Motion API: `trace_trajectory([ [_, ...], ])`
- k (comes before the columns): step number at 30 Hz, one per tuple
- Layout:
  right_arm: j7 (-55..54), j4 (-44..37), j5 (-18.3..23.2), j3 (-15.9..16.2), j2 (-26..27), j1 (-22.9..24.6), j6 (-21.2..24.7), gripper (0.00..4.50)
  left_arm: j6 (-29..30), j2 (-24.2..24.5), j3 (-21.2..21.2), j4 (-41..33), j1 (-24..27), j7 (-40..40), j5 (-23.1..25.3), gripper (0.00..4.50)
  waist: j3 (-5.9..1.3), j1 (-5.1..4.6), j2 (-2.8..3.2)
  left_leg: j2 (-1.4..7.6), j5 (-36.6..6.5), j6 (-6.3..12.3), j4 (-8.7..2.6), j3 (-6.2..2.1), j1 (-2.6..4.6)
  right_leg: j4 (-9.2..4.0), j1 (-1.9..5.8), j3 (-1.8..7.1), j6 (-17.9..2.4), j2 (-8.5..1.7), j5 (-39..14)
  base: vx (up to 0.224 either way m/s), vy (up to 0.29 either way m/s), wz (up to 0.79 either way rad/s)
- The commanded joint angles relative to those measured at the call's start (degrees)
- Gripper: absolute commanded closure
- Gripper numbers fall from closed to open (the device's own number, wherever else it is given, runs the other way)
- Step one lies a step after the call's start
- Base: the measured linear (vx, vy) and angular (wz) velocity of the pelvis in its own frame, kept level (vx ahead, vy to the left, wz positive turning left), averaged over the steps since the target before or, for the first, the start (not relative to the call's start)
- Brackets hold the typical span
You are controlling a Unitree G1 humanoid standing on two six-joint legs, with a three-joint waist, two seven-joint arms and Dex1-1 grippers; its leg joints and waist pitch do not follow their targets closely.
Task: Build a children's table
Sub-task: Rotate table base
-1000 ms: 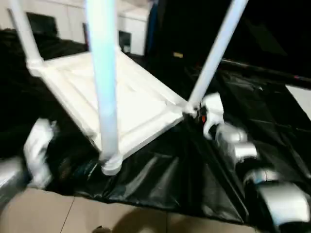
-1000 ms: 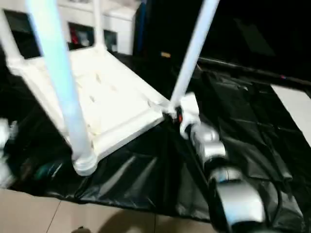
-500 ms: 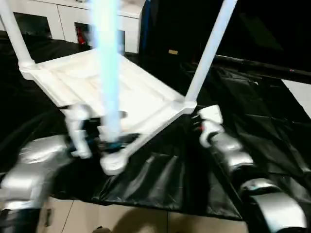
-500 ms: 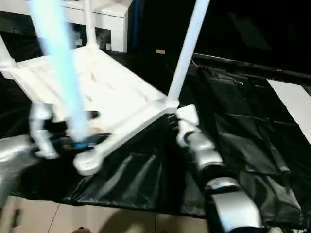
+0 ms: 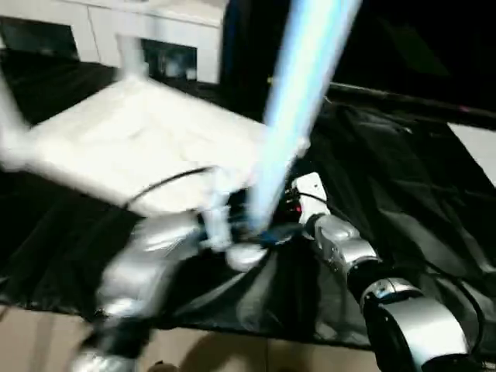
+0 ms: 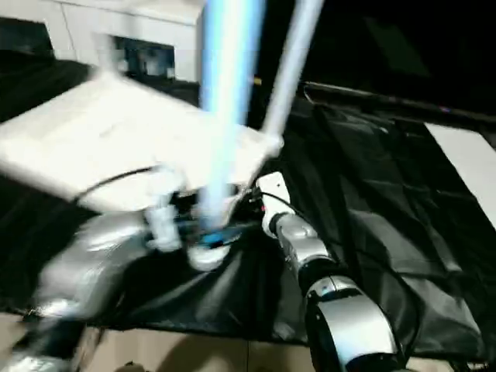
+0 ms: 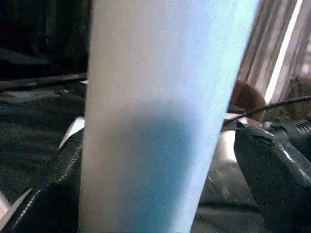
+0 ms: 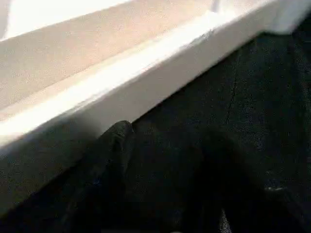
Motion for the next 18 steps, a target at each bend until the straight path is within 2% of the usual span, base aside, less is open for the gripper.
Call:
trace_trajectory([
  [1,-0.6,0.26,-0.96,0.0,0.48,-0.73,-1.16,1.84,-4.13,-1.49,-0.93,6.36,-3.99,5.93,5.14,0.01,-3.88,0.32,1.44,-1.26,-14.81,-1.63,-3.84,1.05,0.21,-4.07,3.02,1.56,-9.06,-1.96,-9.48,0.0,0.0,0.0],
  [2,-0.67,0.27,-0.95,-0.03,0.43,-0.71,-1.17,1.84,-4.25,-1.48,-0.89,6.59,-4.11,6.11,5.31,0.01,-3.85,0.31,1.74,-1.34,-14.75,-1.58,-4.0,0.86,-0.12,-4.14,3.34,1.52,-8.82,-2.05,-10.19,0.0,0.0,0.0],
  [3,-1.71,0.28,-0.73,-0.61,-0.45,-0.49,-1.21,1.84,-5.63,-0.73,-0.34,9.89,-5.74,8.78,7.76,0.01,-3.89,0.24,1.62,-1.33,-14.66,-1.59,-3.97,0.83,-0.27,-3.99,3.42,1.49,-8.77,-2.16,-10.65,0.0,0.0,0.0],
  [4,-2.17,0.29,-0.65,-0.9,-0.92,-0.38,-1.3,1.84,-6.15,-0.29,-0.15,11.57,-6.56,10.23,8.94,0.01,-3.84,0.18,1.73,-1.37,-14.94,-1.4,-4.03,0.77,-0.3,-4.27,3.42,1.42,-8.05,-2.08,-12.59,0.0,0.0,0.0],
  [5,-2.31,0.2,-0.46,-1.24,-1.5,-0.23,-1.49,1.84,-6.27,0.53,0.02,12.79,-7.12,10.83,9.62,0.01,-3.95,0.38,1.75,-1.35,-14.86,-1.35,-3.87,0.81,-0.03,-4.3,3.26,1.45,-7.93,-2.19,-12.9,0.0,0.0,0.0],
  [6,-2.25,-0.07,-0.06,-1.79,-2.41,0.1,-1.7,1.84,-6.58,1.82,0.46,13.47,-7.28,10.24,9.72,0.01,-4.03,0.56,2.21,-1.33,-13.95,-1.17,-3.83,0.81,0.09,-4.07,3.21,1.52,-8.57,-2.23,-11.24,0.0,0.0,0.0],
  [8,-1.29,-0.8,0.29,-2.55,-5.02,1.13,-2.47,1.84,-7.33,4.9,0.94,14.93,-7.19,8.62,10.59,0.01,-3.96,0.71,2.17,-1.29,-13.71,-1.13,-3.81,0.92,0.17,-3.95,3.11,1.41,-9.72,-2.07,-9.66,0.0,0.0,0.0],
  [11,1.09,-1.76,-0.03,-2.48,-7.65,2.21,-3.51,1.84,-8.41,7.22,0.95,14.84,-6.02,5.28,10.41,0.01,-3.85,0.7,2.24,-1.34,-14.78,-1.08,-3.84,0.95,0.25,-3.98,3.1,1.35,-10.04,-2.02,-10.16,0.0,0.0,0.0],
  [14,7.41,-3.69,0.63,-2.67,-9.73,3.28,-4.05,1.84,-8.52,9.31,1.25,14.13,-4.87,-1.08,7.5,0.01,-3.89,0.63,2.28,-1.25,-15.87,-0.48,-3.83,1.0,0.26,-4.13,3.04,1.45,-10.74,-2.17,-11.56,0.0,0.0,0.0],
  [15,12.04,-5.07,0.83,-2.15,-10.85,3.98,-3.91,1.84,-9.25,10.6,1.33,14.87,-4.73,-4.0,6.25,0.01,-3.86,0.61,2.45,-1.27,-16.06,-0.29,-3.84,1.01,0.24,-4.1,2.99,1.45,-11.41,-2.11,-11.24,0.0,0.0,0.0],
  [17,16.25,-6.34,0.77,-1.3,-11.88,4.64,-3.99,1.84,-9.98,11.85,1.15,15.81,-4.78,-6.16,5.72,0.01,-3.75,0.72,2.4,-1.12,-16.44,0.29,-3.92,0.95,0.22,-4.15,3.03,1.44,-12.03,-2.17,-11.23,0.0,0.0,0.0],
  [18,22.84,-8.57,0.66,0.47,-13.49,5.7,-4.49,1.84,-11.63,13.81,0.33,18.28,-5.44,-9.28,6.07,0.01,-3.78,0.81,2.69,-1.08,-16.52,0.55,-3.92,0.94,0.3,-4.19,3.03,1.43,-12.39,-2.17,-10.99,0.0,0.0,0.0],
])
